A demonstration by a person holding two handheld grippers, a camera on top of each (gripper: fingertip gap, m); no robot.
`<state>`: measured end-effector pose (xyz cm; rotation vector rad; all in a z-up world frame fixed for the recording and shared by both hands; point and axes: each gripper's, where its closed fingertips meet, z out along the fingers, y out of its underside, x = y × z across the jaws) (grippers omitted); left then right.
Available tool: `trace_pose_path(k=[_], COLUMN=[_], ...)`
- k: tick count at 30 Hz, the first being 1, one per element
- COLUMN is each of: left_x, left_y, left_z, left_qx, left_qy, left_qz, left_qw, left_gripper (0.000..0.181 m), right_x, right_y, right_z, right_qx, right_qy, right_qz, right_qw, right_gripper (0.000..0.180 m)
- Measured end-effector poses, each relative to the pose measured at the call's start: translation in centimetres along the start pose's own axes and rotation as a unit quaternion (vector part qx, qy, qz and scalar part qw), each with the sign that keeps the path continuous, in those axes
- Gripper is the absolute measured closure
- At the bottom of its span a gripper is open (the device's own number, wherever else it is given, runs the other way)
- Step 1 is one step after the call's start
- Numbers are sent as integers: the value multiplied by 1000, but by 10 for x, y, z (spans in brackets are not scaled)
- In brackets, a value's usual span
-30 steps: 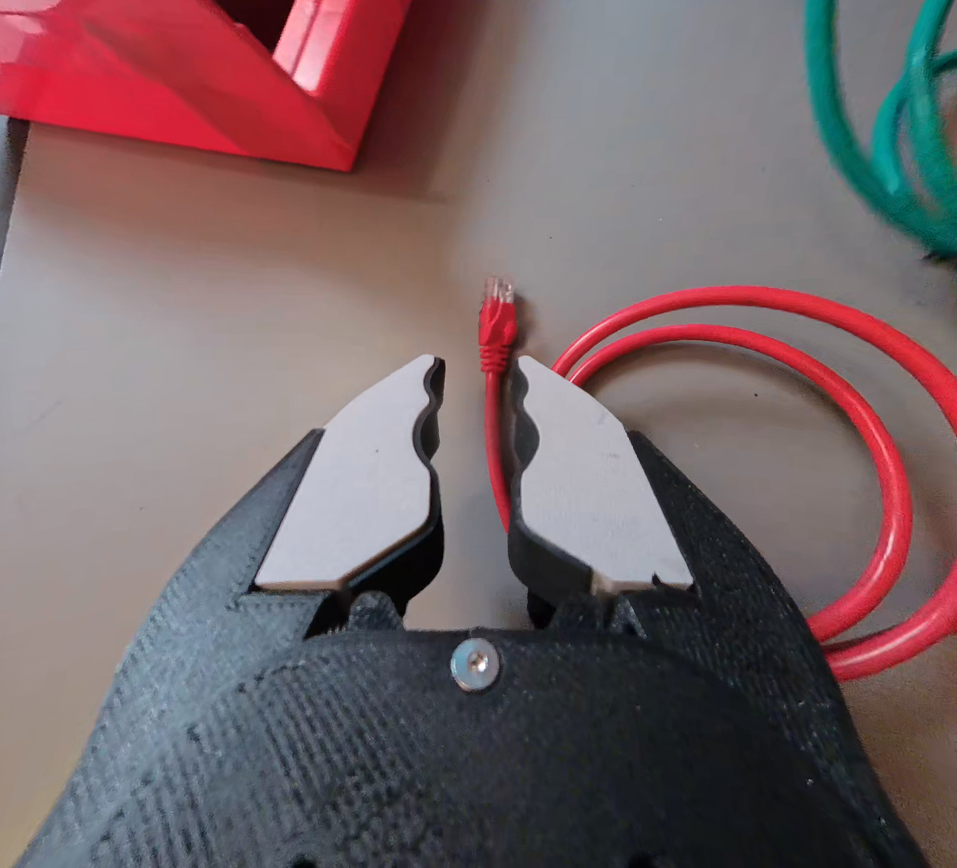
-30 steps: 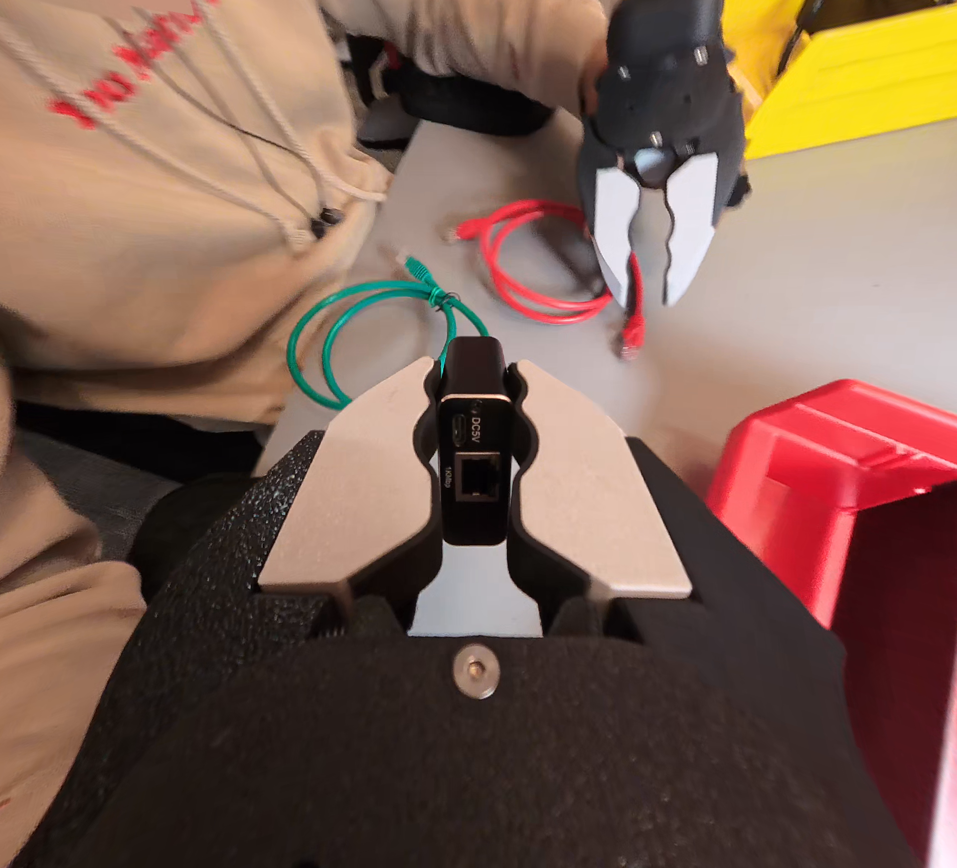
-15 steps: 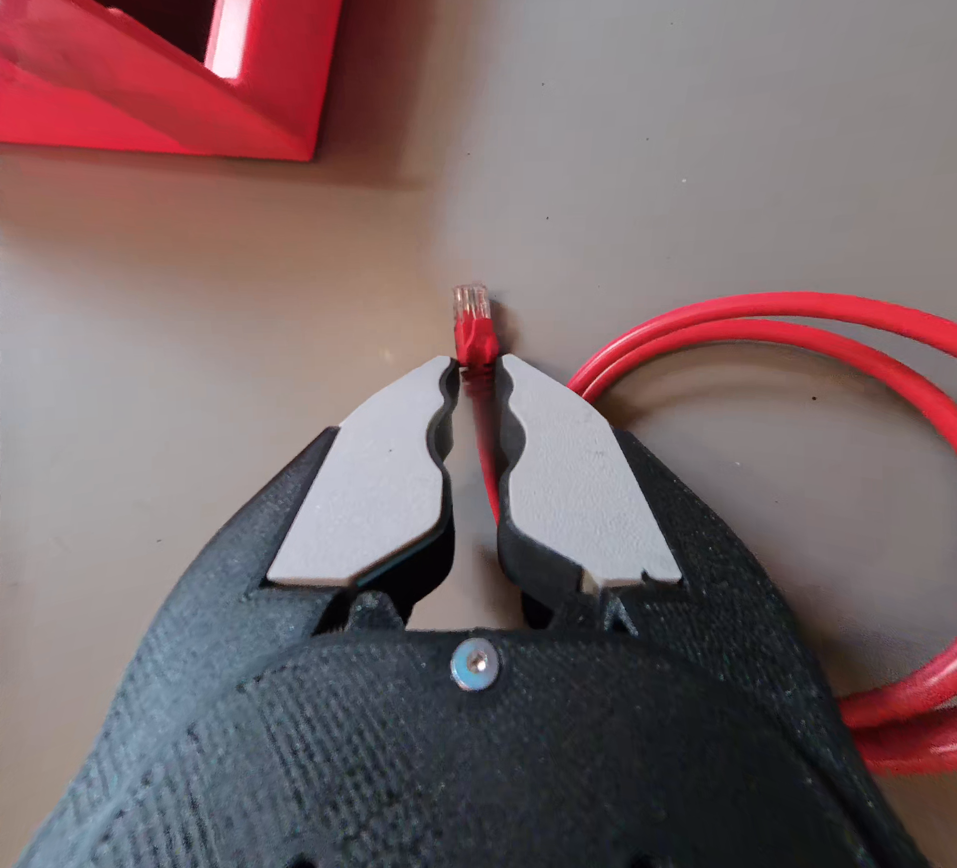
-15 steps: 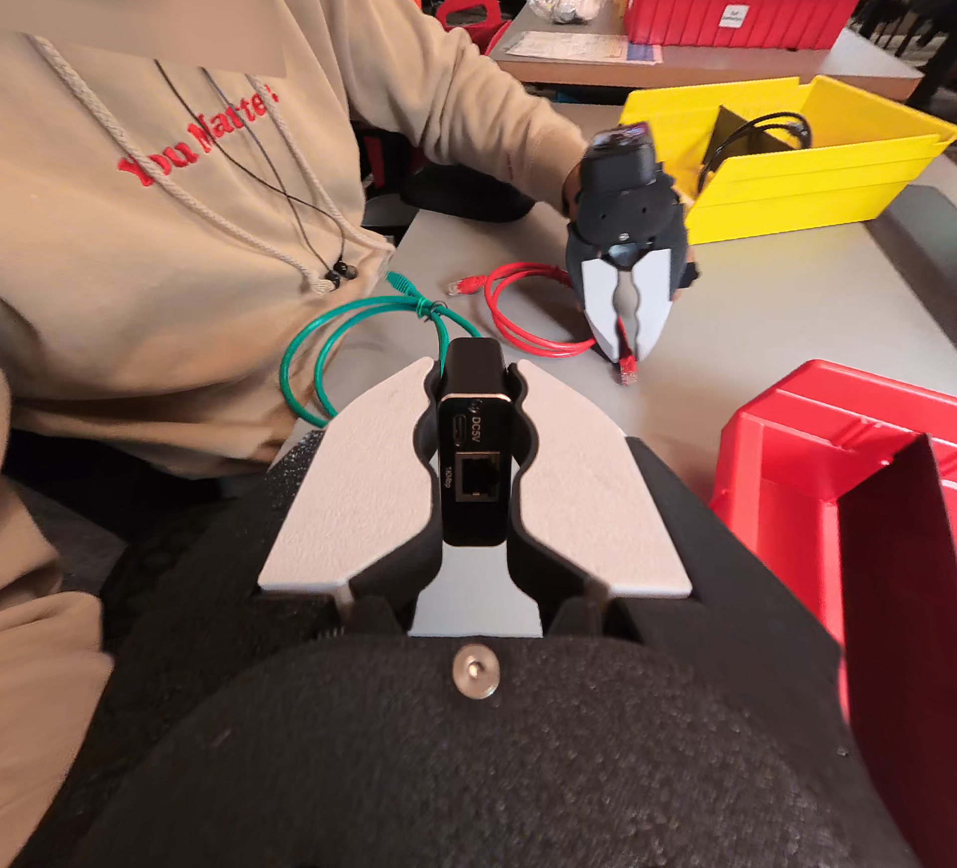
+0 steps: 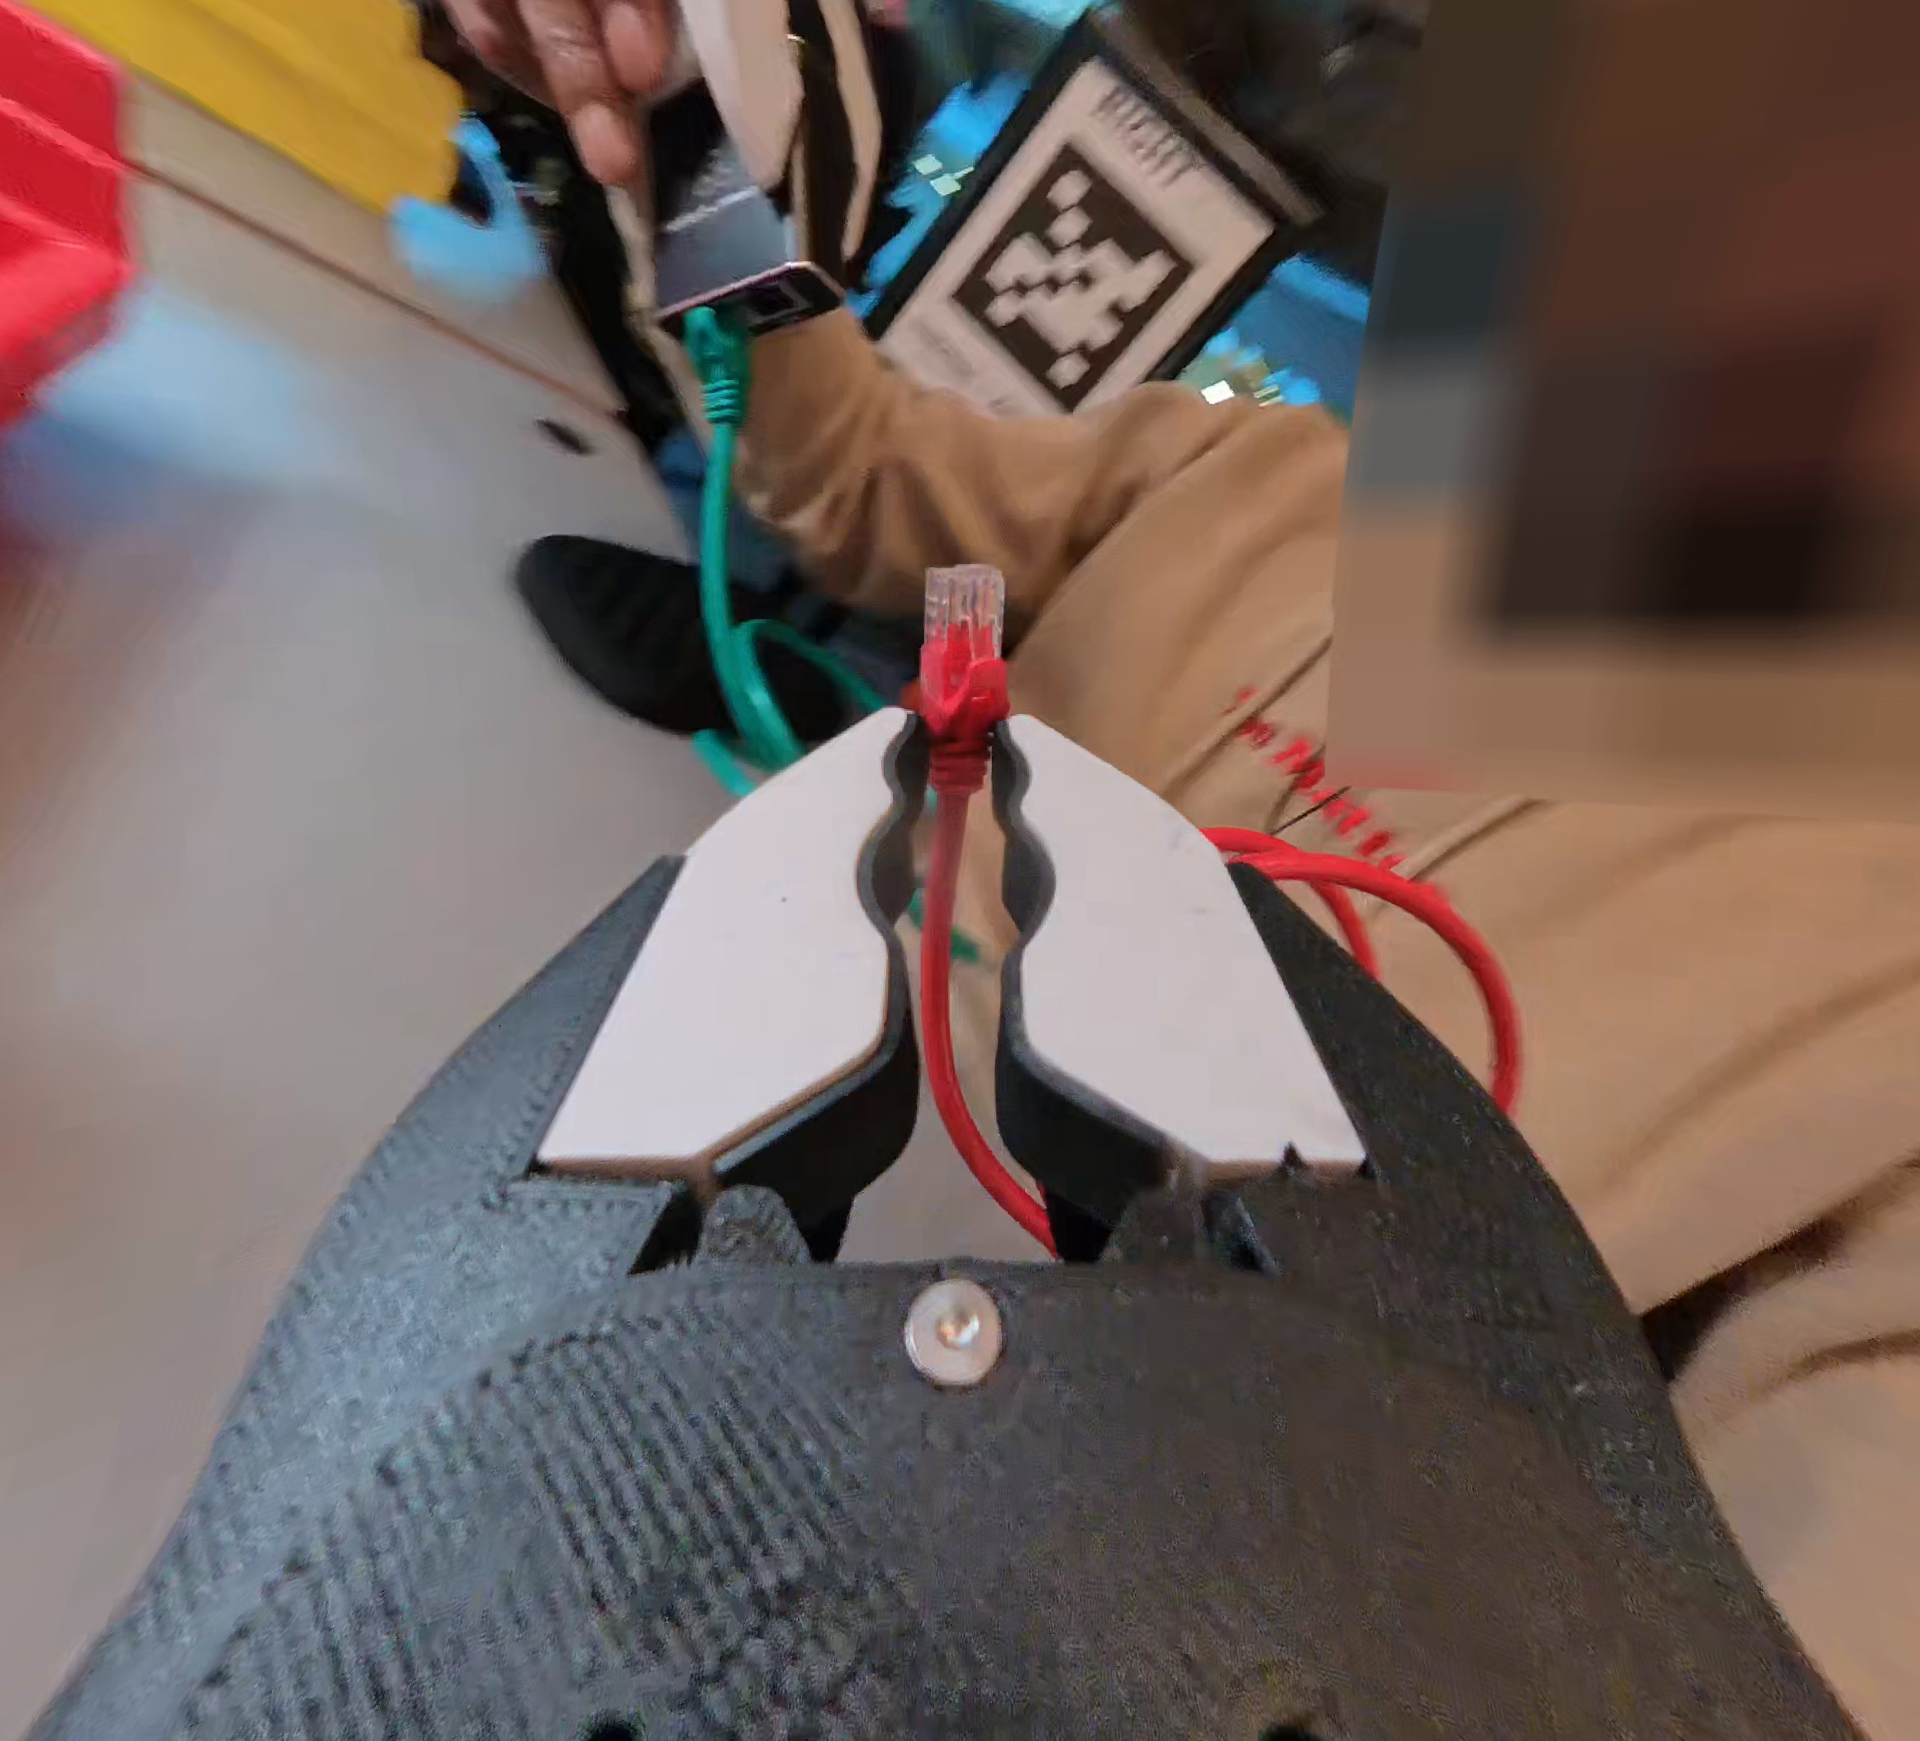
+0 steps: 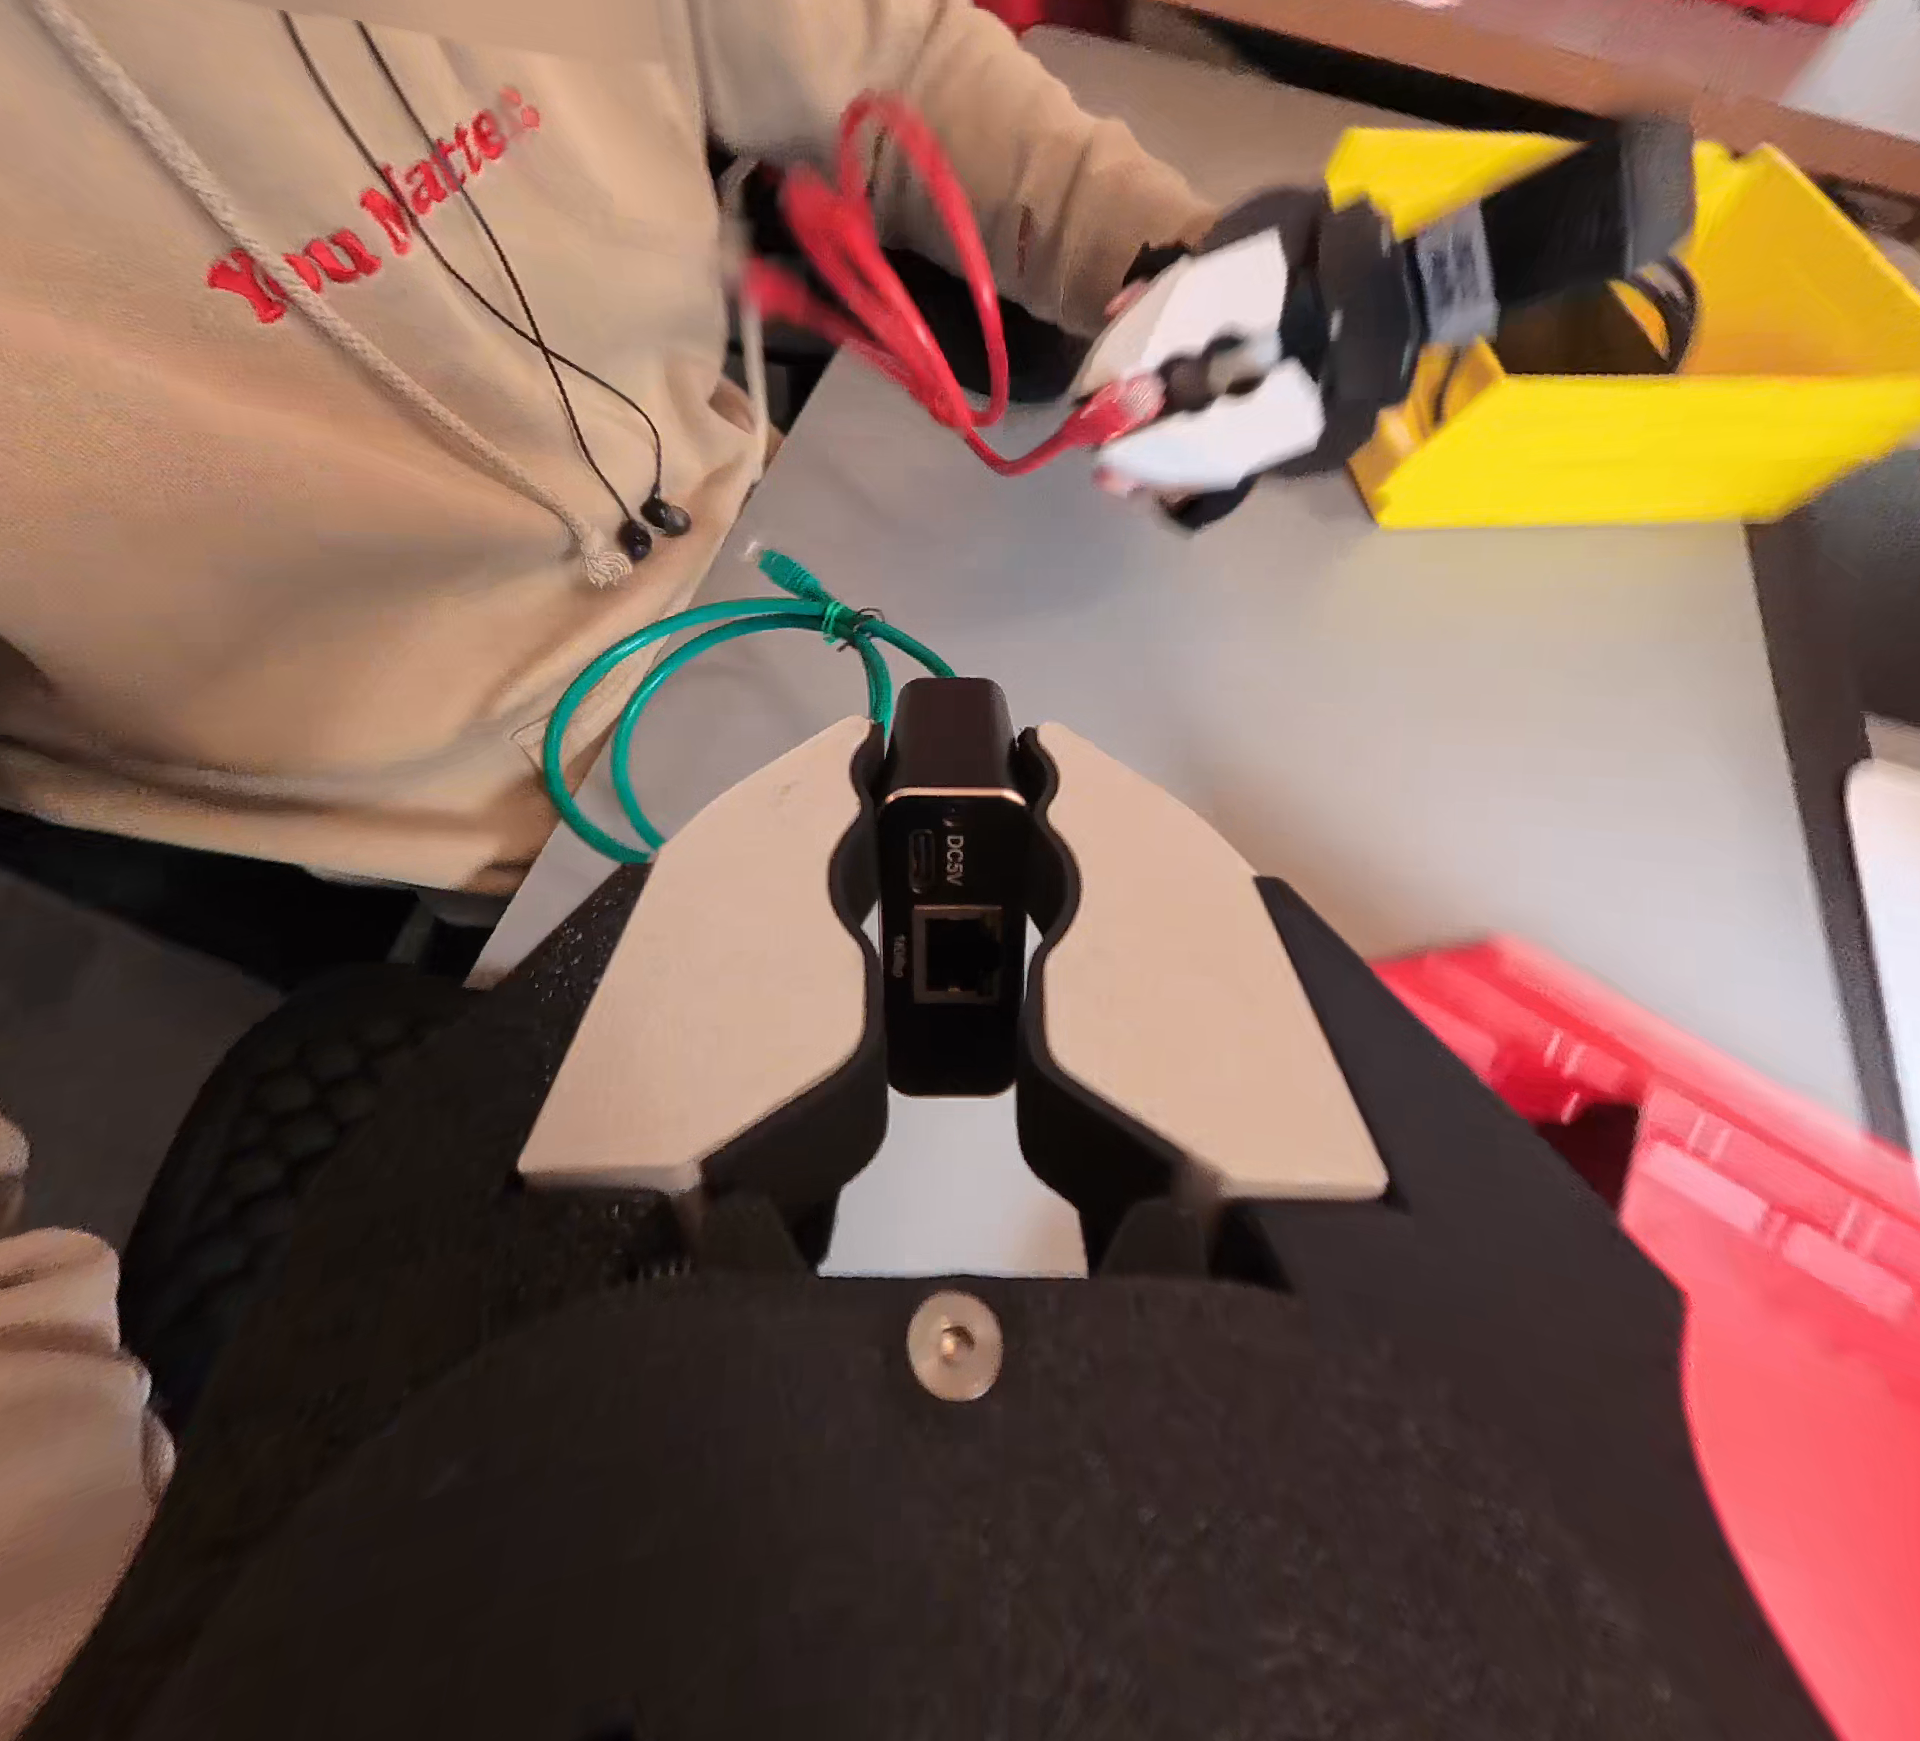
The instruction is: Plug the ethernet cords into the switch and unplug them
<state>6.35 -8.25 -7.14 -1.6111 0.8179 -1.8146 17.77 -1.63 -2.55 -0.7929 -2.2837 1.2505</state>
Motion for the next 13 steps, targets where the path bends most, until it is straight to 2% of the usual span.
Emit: trace_pose_path(k=[5, 9, 13], left_x=[12, 24, 34], left_y=[15, 16, 8], left_z=[33, 43, 38], left_qx=[9, 6, 23], left_qy=[96, 119, 128], left_qz=[-82, -98, -88], left_qw=[992, 988, 988], left_gripper=[169, 169, 169], right_x=[13, 12, 13], right_y=[-44, -56, -61], right_z=[42, 67, 77], right_qx=[-21, 12, 68], right_qy=[-63, -126, -155], right_qz=[-54, -57, -56], right_qw=[996, 990, 984], right_gripper=[156, 156, 156])
